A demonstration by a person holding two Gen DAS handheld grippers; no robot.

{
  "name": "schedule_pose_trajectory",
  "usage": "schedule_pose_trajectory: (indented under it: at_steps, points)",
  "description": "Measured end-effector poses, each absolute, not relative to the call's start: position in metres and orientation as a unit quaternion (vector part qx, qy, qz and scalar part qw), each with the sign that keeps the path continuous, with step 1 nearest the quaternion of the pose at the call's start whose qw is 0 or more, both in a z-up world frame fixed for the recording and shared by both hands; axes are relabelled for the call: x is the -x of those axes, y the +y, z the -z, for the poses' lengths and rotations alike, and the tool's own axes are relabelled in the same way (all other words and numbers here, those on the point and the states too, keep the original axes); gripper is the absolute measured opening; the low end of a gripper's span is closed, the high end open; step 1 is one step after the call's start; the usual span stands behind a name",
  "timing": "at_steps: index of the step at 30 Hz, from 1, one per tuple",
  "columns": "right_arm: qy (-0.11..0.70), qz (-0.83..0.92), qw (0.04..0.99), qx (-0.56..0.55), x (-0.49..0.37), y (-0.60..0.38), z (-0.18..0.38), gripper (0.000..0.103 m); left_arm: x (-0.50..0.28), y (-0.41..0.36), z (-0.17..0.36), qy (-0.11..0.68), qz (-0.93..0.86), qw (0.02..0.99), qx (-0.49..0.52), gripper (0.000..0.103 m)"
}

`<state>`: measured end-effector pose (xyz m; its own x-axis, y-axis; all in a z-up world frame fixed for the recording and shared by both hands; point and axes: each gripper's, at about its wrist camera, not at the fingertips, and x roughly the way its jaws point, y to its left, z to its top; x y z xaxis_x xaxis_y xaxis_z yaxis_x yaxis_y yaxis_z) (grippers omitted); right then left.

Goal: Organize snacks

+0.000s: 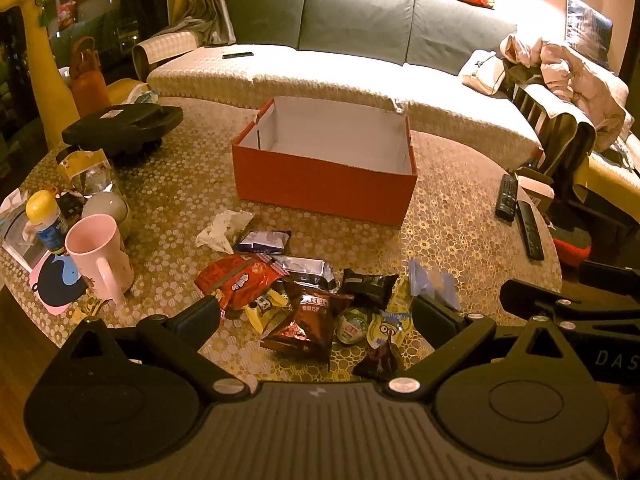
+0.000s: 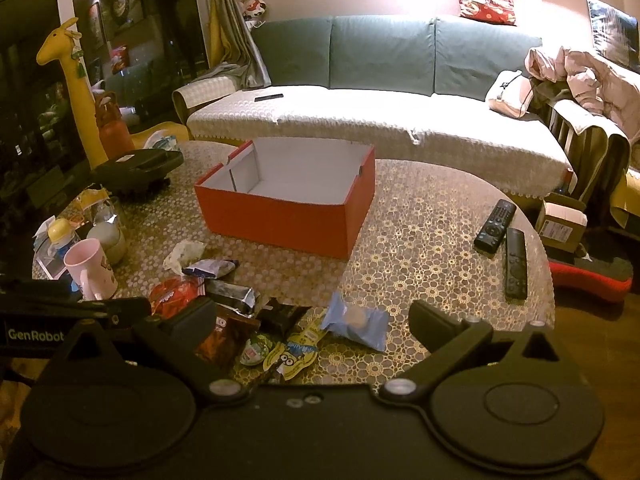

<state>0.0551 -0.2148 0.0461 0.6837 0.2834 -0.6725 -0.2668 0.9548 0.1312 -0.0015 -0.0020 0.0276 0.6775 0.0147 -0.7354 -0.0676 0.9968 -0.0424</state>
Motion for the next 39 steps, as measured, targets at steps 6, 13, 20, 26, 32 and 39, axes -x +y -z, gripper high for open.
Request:
schedule_pose_trajectory:
  at_steps: [6, 13, 20, 26, 32, 39]
  points:
    - [0.368, -0.150, 0.917, -0.011, -0.0554, -0.2146, -0.0459, 0.102, 0.0017, -0.0021, -0.0273, 0.401, -0.023, 0.915, 0.033, 0.103]
    - [0.369, -0.150, 0.917, -0.012, -0.0557, -0.2150, -0.0459, 0.103, 0.0017, -0.0022, -0.0274, 0.401, -0.023, 0.915, 0.033, 0.103]
    - [0.371, -0.149, 0.917, -0.012, -0.0571, -0.2152, -0.0449, 0.103, 0.0027, -0.0041, -0.0226, 0.402, -0.022, 0.915, 0.032, 0.103]
    - [0.371, -0.151, 0.916, -0.011, -0.0579, -0.2138, -0.0439, 0.103, 0.0014, -0.0035, -0.0204, 0.405, -0.022, 0.913, 0.033, 0.103]
    - [0.371, -0.151, 0.916, -0.012, -0.0583, -0.2140, -0.0440, 0.103, 0.0004, -0.0029, -0.0199, 0.408, -0.020, 0.912, 0.035, 0.103]
    - [0.374, -0.151, 0.915, -0.012, -0.0608, -0.2138, -0.0431, 0.102, -0.0013, -0.0018, -0.0184, 0.413, -0.018, 0.910, 0.039, 0.103]
